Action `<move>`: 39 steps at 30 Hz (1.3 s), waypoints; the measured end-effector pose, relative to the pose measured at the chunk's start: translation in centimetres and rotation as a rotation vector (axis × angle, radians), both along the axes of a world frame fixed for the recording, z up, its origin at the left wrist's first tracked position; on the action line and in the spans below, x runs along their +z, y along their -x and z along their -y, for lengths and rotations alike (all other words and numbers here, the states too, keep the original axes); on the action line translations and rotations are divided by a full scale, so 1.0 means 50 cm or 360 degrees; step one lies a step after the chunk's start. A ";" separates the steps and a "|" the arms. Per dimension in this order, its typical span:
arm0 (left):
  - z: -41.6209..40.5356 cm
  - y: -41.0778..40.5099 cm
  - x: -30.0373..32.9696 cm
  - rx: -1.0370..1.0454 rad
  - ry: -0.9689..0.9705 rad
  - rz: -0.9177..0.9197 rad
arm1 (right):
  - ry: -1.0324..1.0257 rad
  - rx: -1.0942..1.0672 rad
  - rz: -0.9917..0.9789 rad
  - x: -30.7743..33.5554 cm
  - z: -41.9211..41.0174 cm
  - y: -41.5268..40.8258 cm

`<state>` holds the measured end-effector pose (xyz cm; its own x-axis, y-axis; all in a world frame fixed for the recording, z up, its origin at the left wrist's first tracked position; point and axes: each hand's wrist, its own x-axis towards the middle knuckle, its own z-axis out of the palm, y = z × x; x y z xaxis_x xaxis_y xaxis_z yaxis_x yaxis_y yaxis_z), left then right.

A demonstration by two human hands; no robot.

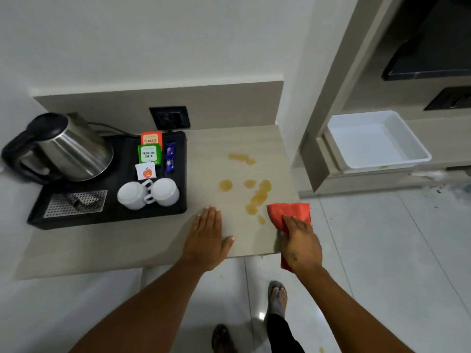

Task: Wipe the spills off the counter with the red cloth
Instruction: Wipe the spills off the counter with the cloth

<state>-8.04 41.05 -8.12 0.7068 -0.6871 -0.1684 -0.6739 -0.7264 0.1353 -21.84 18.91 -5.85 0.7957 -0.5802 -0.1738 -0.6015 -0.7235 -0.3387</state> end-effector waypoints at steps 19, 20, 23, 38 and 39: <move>-0.022 -0.078 -0.045 -0.0015 0.0021 -0.0011 | 0.0116 0.0077 0.0027 -0.061 0.082 -0.192; -0.018 -0.080 -0.045 -0.0006 0.0026 -0.0004 | 0.0131 0.0066 0.0017 -0.057 0.090 -0.220; -0.015 -0.078 -0.049 0.0010 0.0085 -0.0016 | 0.0130 0.0120 0.0028 -0.056 0.098 -0.249; -0.017 -0.086 -0.053 0.0060 0.0133 -0.0004 | 0.0166 0.0694 0.0073 -0.069 0.209 -0.375; -0.017 -0.086 -0.054 0.0060 0.0141 -0.0006 | 0.0165 0.0697 0.0082 -0.068 0.221 -0.384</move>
<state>-3.72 41.92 -10.82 0.7320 -0.6722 -0.1111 -0.6455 -0.7364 0.2027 -2.65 7.84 -9.26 0.9761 -0.1993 -0.0866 -0.2156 -0.9377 -0.2726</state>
